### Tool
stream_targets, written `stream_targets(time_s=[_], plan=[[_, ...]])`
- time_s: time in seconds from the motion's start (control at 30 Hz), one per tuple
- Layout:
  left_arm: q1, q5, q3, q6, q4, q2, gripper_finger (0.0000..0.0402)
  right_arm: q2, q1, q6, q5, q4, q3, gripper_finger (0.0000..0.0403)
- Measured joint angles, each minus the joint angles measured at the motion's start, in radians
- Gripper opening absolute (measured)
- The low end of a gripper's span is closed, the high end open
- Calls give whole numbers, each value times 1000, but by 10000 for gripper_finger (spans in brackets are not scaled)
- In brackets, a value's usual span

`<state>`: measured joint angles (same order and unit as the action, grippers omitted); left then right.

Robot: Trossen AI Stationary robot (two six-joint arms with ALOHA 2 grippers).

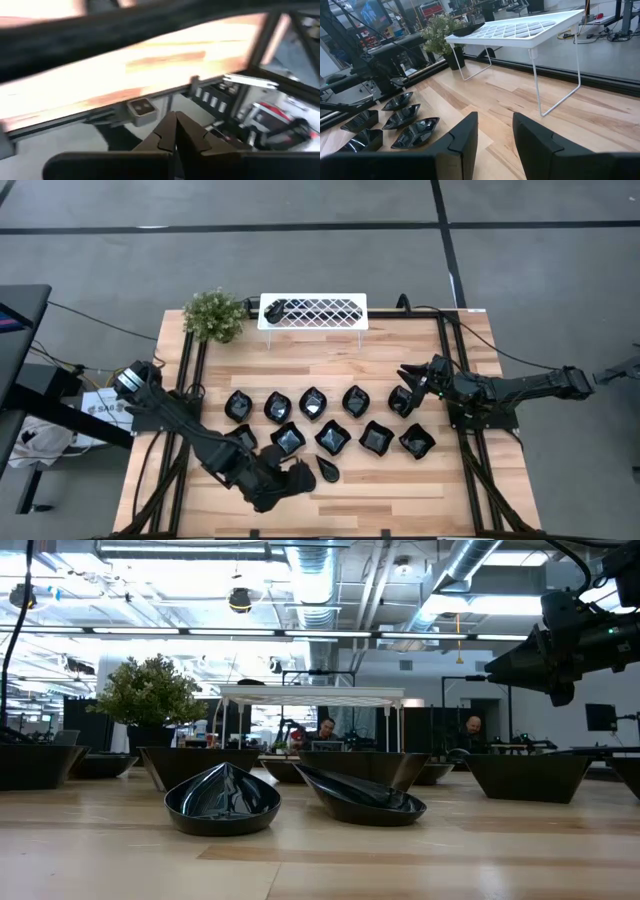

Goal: Pick & Place Mini shaped plates
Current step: Stack the black drop shaped plate on top of the black drop shaped plate on the shelf

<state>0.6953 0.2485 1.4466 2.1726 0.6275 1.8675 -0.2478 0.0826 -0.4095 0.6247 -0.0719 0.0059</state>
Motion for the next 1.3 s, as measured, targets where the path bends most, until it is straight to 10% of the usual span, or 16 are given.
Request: stream_targets(time_s=[1.3], plan=[[-86,-170,-7,61,-32,262,18,-1,0,0,1,0,0,119]])
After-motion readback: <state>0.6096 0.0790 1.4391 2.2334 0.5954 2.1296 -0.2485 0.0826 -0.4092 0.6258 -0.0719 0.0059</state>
